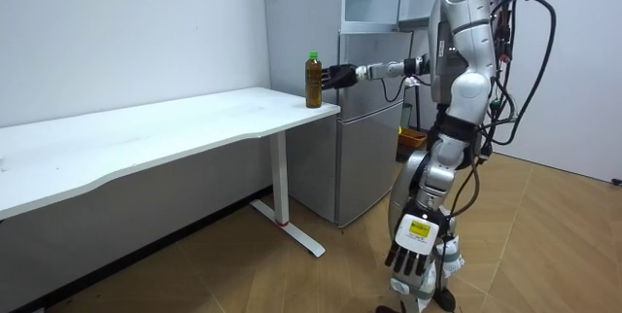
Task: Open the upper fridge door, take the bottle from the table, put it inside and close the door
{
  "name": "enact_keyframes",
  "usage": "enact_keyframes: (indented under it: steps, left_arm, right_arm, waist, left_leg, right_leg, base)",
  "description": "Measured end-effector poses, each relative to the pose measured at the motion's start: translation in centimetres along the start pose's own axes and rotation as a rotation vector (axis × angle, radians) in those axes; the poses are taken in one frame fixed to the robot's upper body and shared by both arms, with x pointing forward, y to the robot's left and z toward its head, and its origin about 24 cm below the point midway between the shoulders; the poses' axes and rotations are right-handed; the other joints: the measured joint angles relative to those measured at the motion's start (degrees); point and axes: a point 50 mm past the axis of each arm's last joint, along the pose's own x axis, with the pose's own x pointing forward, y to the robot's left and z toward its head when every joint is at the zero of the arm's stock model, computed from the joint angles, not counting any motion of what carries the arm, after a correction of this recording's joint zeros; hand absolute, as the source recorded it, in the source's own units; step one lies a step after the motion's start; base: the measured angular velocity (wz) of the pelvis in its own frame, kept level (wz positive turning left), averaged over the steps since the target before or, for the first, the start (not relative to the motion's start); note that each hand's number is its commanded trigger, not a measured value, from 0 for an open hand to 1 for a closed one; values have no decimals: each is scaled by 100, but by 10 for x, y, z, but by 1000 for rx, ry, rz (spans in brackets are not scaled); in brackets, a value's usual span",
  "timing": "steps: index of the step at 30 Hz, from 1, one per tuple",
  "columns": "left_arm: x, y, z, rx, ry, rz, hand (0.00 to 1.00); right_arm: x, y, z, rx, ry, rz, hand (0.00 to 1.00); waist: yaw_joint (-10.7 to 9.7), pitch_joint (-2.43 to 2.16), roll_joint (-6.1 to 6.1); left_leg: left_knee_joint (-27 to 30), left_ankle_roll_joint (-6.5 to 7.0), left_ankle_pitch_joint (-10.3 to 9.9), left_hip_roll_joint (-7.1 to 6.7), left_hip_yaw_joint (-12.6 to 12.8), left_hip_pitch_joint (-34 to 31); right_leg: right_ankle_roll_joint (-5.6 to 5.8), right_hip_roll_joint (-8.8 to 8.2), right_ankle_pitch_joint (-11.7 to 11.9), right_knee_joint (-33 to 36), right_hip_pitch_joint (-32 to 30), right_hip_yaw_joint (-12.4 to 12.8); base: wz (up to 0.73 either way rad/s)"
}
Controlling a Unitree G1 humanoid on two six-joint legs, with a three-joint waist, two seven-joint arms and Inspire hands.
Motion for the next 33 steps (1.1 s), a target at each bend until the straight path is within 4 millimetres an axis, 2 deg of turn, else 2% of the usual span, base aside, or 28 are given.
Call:
enact_keyframes:
  steps: [7,12,19,25,29,33]
  left_arm:
    - [0,-2,2,12,-5,-8,0]
    - [1,-6,3,30,-11,-21,0]
    - [1,-7,3,54,-10,-22,0]
    - [1,-11,2,112,0,-32,0]
    - [2,-15,-2,184,40,-30,0]
    - [2,-19,-4,183,59,-32,0]
  right_arm:
    - [4,0,7,3,-21,-16,0]
    - [4,2,6,42,-18,-18,0]
    - [5,10,5,69,-15,-24,0]
    - [7,4,-5,95,35,-84,0]
    - [13,0,-4,113,49,-129,0]
    - [17,-3,-4,122,63,-167,0]
  waist:
    - [11,-8,38]
    - [116,-5,114]
    - [181,-5,112]
    - [227,10,138]
    - [239,3,134]
    - [246,1,131]
  left_leg:
    - [21,1,1,-2,-19,0]
    - [11,-3,6,0,-20,2]
    - [13,-4,40,-6,-55,-13]
    - [20,31,81,-71,-156,-81]
    - [113,66,101,-96,-186,-245]
    - [177,93,120,-138,-234,-327]
  right_leg:
    - [1,-7,1,1,9,-52]
    - [1,-11,1,1,8,-74]
    - [1,-23,1,4,10,-141]
    - [15,-104,-8,107,-27,-259]
    - [16,-154,-9,156,-146,-298]
    - [26,-196,-15,213,-202,-347]
  base:
    - [1]
    - [0]
    - [3]
    - [8]
    - [6]
    - [7]
